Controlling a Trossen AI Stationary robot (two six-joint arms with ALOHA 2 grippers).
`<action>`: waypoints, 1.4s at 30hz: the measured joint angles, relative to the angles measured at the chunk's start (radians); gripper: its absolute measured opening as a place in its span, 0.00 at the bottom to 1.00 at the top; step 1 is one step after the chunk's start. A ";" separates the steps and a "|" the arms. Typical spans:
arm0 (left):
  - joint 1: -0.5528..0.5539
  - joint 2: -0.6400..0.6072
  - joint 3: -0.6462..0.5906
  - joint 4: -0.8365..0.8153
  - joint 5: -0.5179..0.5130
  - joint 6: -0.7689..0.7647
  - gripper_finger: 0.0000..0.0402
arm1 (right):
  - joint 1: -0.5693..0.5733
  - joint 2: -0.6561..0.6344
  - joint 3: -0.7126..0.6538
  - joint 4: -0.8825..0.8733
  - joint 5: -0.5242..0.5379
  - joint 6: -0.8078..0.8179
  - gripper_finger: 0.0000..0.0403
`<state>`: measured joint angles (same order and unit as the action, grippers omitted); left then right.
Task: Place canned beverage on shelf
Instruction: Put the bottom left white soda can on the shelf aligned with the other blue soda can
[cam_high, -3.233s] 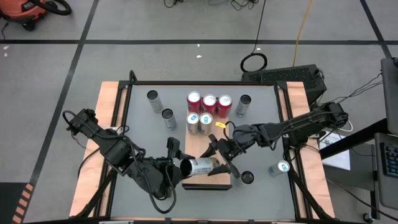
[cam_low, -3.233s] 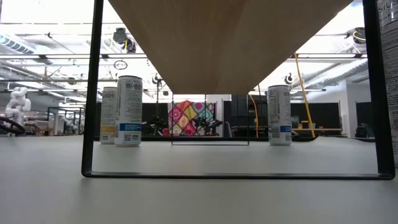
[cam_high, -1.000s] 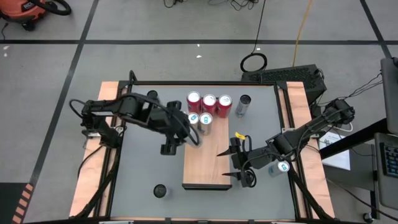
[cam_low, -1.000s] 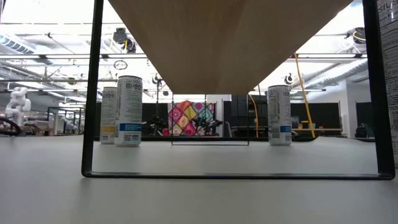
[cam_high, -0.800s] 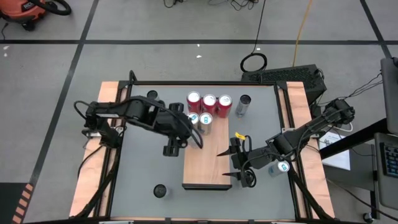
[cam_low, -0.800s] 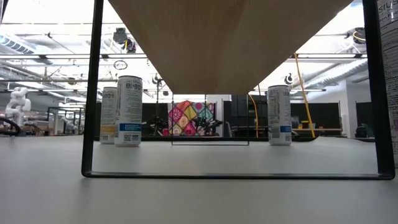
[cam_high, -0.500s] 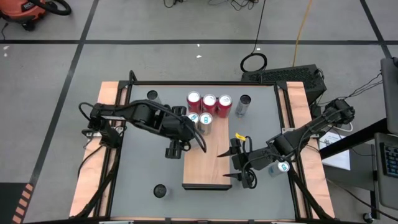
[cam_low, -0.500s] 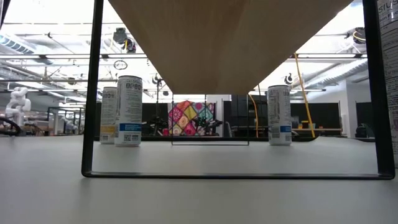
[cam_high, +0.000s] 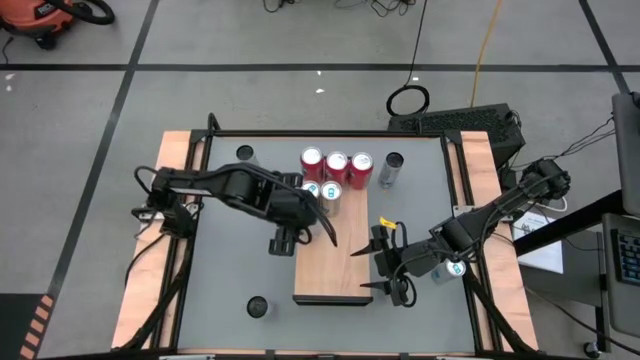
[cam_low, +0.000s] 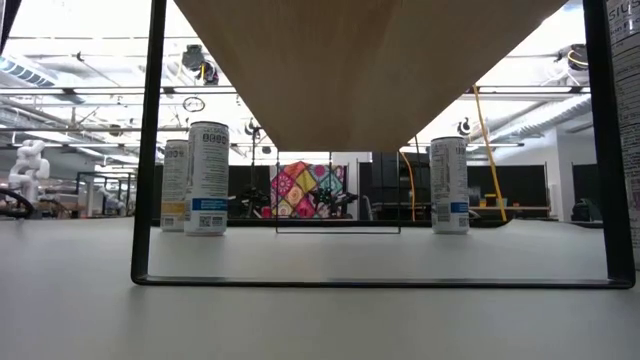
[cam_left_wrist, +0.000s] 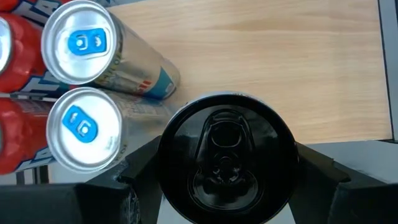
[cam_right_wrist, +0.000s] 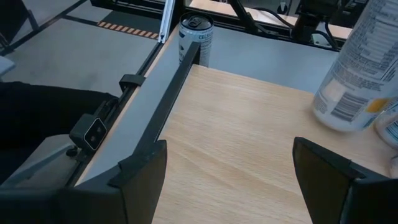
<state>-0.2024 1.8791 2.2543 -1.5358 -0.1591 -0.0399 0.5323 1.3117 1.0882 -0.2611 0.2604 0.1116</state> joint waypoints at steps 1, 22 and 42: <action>0.000 0.001 0.000 -0.001 0.001 0.000 0.62 | 0.000 0.000 0.000 0.000 0.000 0.000 0.71; 0.004 0.017 0.000 0.008 0.006 0.022 0.73 | 0.000 0.000 0.000 -0.005 0.000 -0.003 0.71; 0.010 0.017 -0.001 0.054 -0.020 0.065 0.73 | 0.000 0.000 0.000 -0.006 0.000 -0.001 0.71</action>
<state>-0.1921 1.8965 2.2536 -1.4818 -0.1792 0.0250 0.5323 1.3117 1.0882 -0.2667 0.2600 0.1108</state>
